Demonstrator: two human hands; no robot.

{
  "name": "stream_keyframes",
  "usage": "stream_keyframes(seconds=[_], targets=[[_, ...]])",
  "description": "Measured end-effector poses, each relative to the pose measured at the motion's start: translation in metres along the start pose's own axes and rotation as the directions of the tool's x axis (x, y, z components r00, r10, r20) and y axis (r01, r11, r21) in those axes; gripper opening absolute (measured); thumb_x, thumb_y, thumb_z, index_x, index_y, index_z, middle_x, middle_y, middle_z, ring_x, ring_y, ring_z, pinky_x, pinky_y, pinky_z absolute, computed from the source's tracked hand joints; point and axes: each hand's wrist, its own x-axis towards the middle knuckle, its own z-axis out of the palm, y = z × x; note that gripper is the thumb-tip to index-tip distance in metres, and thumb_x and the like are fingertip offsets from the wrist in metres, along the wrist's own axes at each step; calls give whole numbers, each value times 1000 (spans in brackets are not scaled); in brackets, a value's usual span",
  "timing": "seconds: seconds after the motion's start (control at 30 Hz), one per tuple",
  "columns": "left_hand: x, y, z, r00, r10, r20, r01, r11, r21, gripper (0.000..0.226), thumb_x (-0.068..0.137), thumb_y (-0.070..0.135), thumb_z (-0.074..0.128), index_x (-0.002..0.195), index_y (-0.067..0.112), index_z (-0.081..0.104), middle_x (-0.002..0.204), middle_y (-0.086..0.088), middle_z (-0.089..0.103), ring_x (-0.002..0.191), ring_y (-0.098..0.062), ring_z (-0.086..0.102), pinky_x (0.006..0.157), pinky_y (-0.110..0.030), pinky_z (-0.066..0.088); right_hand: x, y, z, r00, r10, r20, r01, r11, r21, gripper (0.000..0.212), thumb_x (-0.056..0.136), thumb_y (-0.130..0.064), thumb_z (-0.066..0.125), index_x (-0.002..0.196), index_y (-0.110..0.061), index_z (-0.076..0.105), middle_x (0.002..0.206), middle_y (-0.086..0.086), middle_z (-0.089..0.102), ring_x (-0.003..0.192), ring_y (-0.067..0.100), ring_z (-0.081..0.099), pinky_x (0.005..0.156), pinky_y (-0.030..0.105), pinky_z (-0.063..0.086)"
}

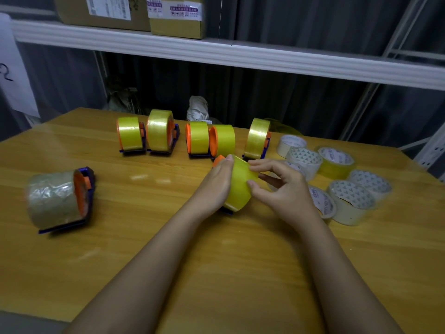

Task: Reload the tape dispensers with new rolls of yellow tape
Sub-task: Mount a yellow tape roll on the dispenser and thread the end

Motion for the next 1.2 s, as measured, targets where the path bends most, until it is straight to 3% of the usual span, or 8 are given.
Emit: stream_keyframes(seconds=[0.33,0.47,0.57,0.67,0.77,0.87,1.03,1.2], targets=[[3,-3,-4,1000,5,-28,-6,1000,-25,51,103,41,18,150,22,20,157,6,20,143,-9,18,113,-27,14,0,1,12,996,44,-77,-44,999,1,19,84,-2,69,100,-13,71,112,0,69,108,2,62,78,19,56],[8,-9,-1,997,-46,-60,39,991,-126,50,101,48,23,141,24,40,142,5,43,132,-14,39,111,-34,28,0,1,9,988,55,-143,-52,998,24,25,89,1,60,107,-12,69,109,1,70,104,4,64,83,17,51],[12,-8,-1,991,-96,-91,61,941,-333,42,101,46,28,102,25,64,99,0,70,93,-16,63,84,-32,47,-4,-3,14,996,76,-40,-69,985,157,46,87,-13,68,129,-25,52,133,0,54,122,-1,51,98,18,46],[13,-6,-6,992,-93,-86,39,870,-491,41,101,43,30,90,25,65,78,3,74,77,-13,70,77,-32,52,-4,0,21,991,113,74,-113,994,1,82,74,-47,77,140,-47,29,145,-11,31,131,-2,36,106,27,43],[13,-8,-11,994,-78,-81,17,818,-575,42,100,41,35,108,13,65,89,-8,74,83,-19,71,79,-34,55,-5,-1,20,973,171,157,-165,985,-54,100,65,-58,79,142,-57,15,143,-25,22,138,8,30,109,42,40],[10,-7,-15,997,-69,-27,36,773,-634,45,99,40,40,117,5,62,82,-10,72,78,-21,70,73,-33,56,-7,-3,21,980,137,145,-146,988,52,101,65,-48,84,142,-55,20,142,-25,27,134,5,37,104,38,46],[12,-11,-25,897,259,-357,-325,935,-138,15,97,25,51,87,17,58,81,-2,58,77,-14,56,68,-34,46,-6,-3,18,992,113,65,-115,992,41,93,63,-59,75,142,-53,26,142,-20,33,131,5,40,102,37,47],[9,-7,-31,626,744,-235,-695,668,265,11,91,20,58,99,18,65,95,2,63,93,-10,58,76,-16,45,-3,-4,15,994,107,26,-105,991,-82,95,74,-42,80,148,-44,21,142,-14,29,123,-12,32,89,7,38]])
